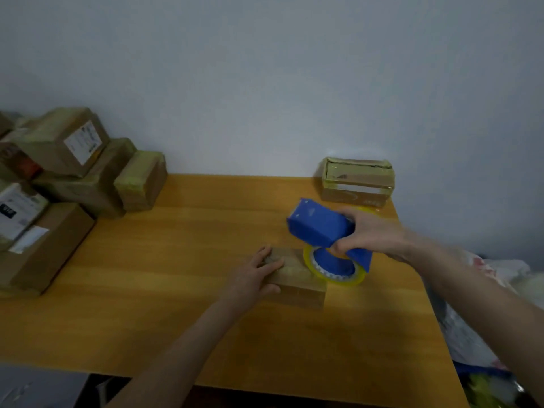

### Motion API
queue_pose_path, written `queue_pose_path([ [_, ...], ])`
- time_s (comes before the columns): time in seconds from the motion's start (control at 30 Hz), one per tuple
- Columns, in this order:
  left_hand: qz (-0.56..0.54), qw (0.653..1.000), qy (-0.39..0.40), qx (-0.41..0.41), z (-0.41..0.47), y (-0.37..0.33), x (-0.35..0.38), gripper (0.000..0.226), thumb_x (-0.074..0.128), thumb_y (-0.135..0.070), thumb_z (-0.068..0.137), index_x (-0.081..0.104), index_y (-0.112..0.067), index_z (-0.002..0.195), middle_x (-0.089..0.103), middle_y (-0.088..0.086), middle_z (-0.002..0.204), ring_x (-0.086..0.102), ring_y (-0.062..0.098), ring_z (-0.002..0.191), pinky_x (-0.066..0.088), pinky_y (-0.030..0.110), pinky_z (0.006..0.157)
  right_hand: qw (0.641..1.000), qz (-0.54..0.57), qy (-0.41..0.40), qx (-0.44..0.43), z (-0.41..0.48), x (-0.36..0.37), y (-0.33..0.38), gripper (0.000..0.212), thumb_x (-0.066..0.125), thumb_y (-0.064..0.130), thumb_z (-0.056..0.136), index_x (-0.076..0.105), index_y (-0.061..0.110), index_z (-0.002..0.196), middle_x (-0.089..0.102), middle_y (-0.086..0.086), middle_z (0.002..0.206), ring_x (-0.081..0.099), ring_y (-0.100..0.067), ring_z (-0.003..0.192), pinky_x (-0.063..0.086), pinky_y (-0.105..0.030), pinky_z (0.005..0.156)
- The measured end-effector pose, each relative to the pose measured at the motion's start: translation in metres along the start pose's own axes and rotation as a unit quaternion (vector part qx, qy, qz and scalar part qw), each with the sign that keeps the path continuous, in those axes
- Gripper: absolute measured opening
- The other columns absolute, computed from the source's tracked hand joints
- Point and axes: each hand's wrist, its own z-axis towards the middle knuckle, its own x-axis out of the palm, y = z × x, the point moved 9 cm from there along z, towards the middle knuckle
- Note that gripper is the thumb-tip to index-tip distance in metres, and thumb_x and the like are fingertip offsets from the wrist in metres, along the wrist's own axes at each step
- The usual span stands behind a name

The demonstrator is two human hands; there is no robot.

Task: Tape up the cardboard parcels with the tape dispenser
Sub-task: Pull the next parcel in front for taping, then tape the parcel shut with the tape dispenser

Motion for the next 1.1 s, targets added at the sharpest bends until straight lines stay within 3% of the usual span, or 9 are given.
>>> queue_pose_path([
  [0.1, -0.011, 1.000, 0.023, -0.015, -0.001, 0.003, 0.004, 0.062, 0.064, -0.042, 0.086, 0.041, -0.033, 0.143, 0.012, -0.004, 0.159, 0.006, 0.014, 0.147, 0.023, 0.035, 0.113, 0.997, -0.063, 0.019, -0.026, 0.010, 0.027, 0.018, 0.045, 0.077, 0.012, 0.074, 0.054, 0.031, 0.108, 0.060, 0.003, 0.107, 0.063, -0.015, 0.093, 0.052, -0.031, 0.079],
  [0.2, -0.208, 0.972, -0.059, -0.087, -0.006, 0.014, -0.014, 0.036, 0.057, -0.035, 0.094, 0.058, -0.026, 0.129, 0.036, -0.004, 0.151, 0.027, 0.010, 0.140, 0.033, 0.029, 0.107, 0.995, -0.087, 0.032, -0.034, 0.014, 0.032, 0.021, 0.042, 0.077, 0.011, 0.075, 0.055, 0.033, 0.104, 0.060, 0.003, 0.104, 0.062, -0.014, 0.091, 0.051, -0.030, 0.079],
  [0.3, -0.484, 0.833, -0.151, -0.223, -0.011, 0.035, -0.033, 0.020, 0.047, -0.034, 0.098, 0.064, -0.026, 0.106, 0.063, 0.003, 0.124, 0.061, 0.005, 0.097, 0.049, 0.017, 0.074, 0.993, -0.109, 0.035, -0.034, 0.017, 0.033, 0.018, 0.048, 0.078, 0.013, 0.075, 0.054, 0.027, 0.115, 0.060, 0.001, 0.107, 0.063, -0.017, 0.094, 0.052, -0.037, 0.086],
  [0.37, -0.590, 0.750, -0.100, -0.281, -0.007, 0.029, -0.027, 0.032, 0.044, -0.046, 0.097, 0.063, -0.020, 0.103, 0.068, 0.002, 0.108, 0.065, 0.013, 0.079, 0.050, 0.025, 0.062, 0.991, -0.121, 0.035, -0.037, 0.018, 0.034, 0.019, 0.051, 0.078, 0.013, 0.075, 0.053, 0.025, 0.118, 0.060, -0.001, 0.108, 0.063, -0.019, 0.095, 0.052, -0.040, 0.089],
  [0.4, -0.598, 0.742, -0.069, -0.295, -0.005, 0.023, -0.026, 0.039, 0.043, -0.051, 0.095, 0.062, -0.019, 0.103, 0.068, -0.001, 0.101, 0.065, 0.013, 0.074, 0.048, 0.026, 0.060, 0.991, -0.126, 0.036, -0.040, 0.018, 0.035, 0.019, 0.052, 0.078, 0.013, 0.074, 0.053, 0.025, 0.119, 0.060, -0.001, 0.108, 0.062, -0.020, 0.096, 0.052, -0.041, 0.089],
  [0.53, -0.590, 0.747, -0.032, -0.305, 0.002, 0.010, -0.019, 0.041, 0.055, -0.052, 0.090, 0.064, -0.014, 0.102, 0.063, -0.005, 0.077, 0.055, 0.010, 0.061, 0.040, 0.022, 0.052, 0.989, -0.137, 0.039, -0.047, 0.017, 0.035, 0.018, 0.051, 0.078, 0.013, 0.074, 0.053, 0.025, 0.117, 0.061, -0.002, 0.107, 0.063, -0.019, 0.095, 0.053, -0.039, 0.088],
  [0.77, -0.599, 0.727, -0.037, -0.333, -0.005, 0.017, -0.014, 0.026, 0.066, -0.036, 0.088, 0.066, -0.010, 0.093, 0.068, -0.005, 0.071, 0.044, 0.008, 0.057, 0.036, 0.020, 0.045, 0.987, -0.144, 0.037, -0.053, 0.015, 0.032, 0.015, 0.053, 0.079, 0.015, 0.074, 0.051, 0.027, 0.117, 0.061, 0.000, 0.106, 0.062, -0.017, 0.094, 0.053, -0.036, 0.087],
  [0.93, -0.514, 0.783, -0.073, -0.343, -0.003, 0.026, -0.026, 0.001, 0.065, -0.014, 0.088, 0.066, -0.015, 0.088, 0.061, -0.001, 0.074, 0.047, 0.010, 0.064, 0.040, 0.022, 0.056, 0.983, -0.173, 0.030, -0.051, 0.017, 0.032, 0.016, 0.066, 0.083, 0.024, 0.070, 0.044, 0.028, 0.124, 0.059, 0.002, 0.110, 0.063, -0.018, 0.096, 0.055, -0.039, 0.088],
  [1.1, -0.460, 0.813, -0.112, -0.339, -0.003, 0.034, -0.033, 0.009, 0.062, -0.011, 0.089, 0.063, -0.010, 0.080, 0.060, 0.001, 0.072, 0.049, 0.010, 0.065, 0.039, 0.021, 0.051, 0.964, -0.253, -0.010, -0.077, 0.017, 0.028, 0.023, 0.058, 0.081, 0.035, 0.068, 0.044, 0.033, 0.113, 0.060, 0.008, 0.099, 0.063, -0.013, 0.087, 0.057, -0.039, 0.079],
])
